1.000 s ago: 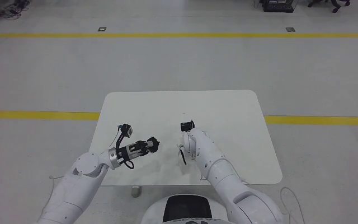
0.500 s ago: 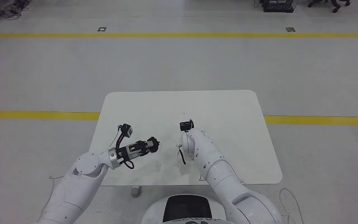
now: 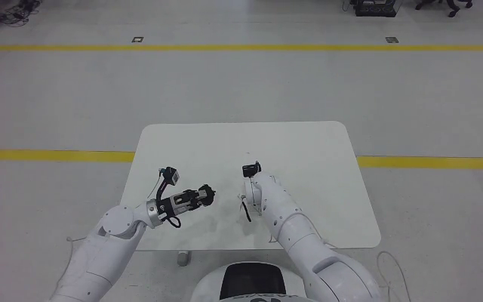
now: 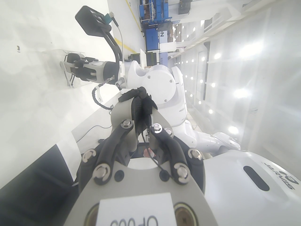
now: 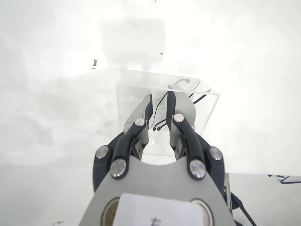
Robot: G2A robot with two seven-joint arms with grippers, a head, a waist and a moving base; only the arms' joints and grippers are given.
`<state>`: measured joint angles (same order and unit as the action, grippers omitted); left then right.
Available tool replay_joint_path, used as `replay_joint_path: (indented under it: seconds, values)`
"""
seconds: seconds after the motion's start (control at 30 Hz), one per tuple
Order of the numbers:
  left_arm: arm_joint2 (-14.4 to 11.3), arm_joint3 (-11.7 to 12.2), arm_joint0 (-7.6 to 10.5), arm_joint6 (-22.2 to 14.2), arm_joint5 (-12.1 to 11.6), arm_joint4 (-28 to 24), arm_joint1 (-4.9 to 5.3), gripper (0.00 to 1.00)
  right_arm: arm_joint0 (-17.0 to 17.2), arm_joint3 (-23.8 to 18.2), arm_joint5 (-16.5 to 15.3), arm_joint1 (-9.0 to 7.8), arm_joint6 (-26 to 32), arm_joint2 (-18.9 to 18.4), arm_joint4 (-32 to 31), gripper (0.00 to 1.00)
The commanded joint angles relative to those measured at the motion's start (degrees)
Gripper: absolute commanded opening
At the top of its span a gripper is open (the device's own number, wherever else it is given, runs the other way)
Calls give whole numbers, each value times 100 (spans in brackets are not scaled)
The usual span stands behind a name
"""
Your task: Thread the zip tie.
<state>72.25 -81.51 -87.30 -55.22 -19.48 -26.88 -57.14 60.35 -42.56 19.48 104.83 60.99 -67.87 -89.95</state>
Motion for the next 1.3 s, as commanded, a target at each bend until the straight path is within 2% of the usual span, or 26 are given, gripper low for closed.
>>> replay_joint_path:
  seconds: [0.0,0.33,0.5,0.77,0.9,1.0,1.13,1.27]
  values:
    - [0,0,0,0,0,0,0,0,-21,47,0,-2,14,4,0,16]
    - [0,0,0,0,0,0,0,0,-125,315,0,40,-43,-63,0,15]
    - [0,0,0,0,0,0,0,0,-190,458,0,72,-99,-118,0,0]
    - [0,0,0,0,0,0,0,0,-227,495,0,104,-182,-143,0,0]
    - [0,0,0,0,0,0,0,0,-132,233,0,105,-150,-122,0,0]
    - [0,0,0,0,0,0,0,0,28,-156,-48,90,-50,-116,39,0]
    - [0,0,0,0,0,0,0,0,316,-814,-222,18,114,-178,3,0]
    - [0,0,0,0,0,0,0,0,718,-1689,-493,-86,257,-269,2,0]
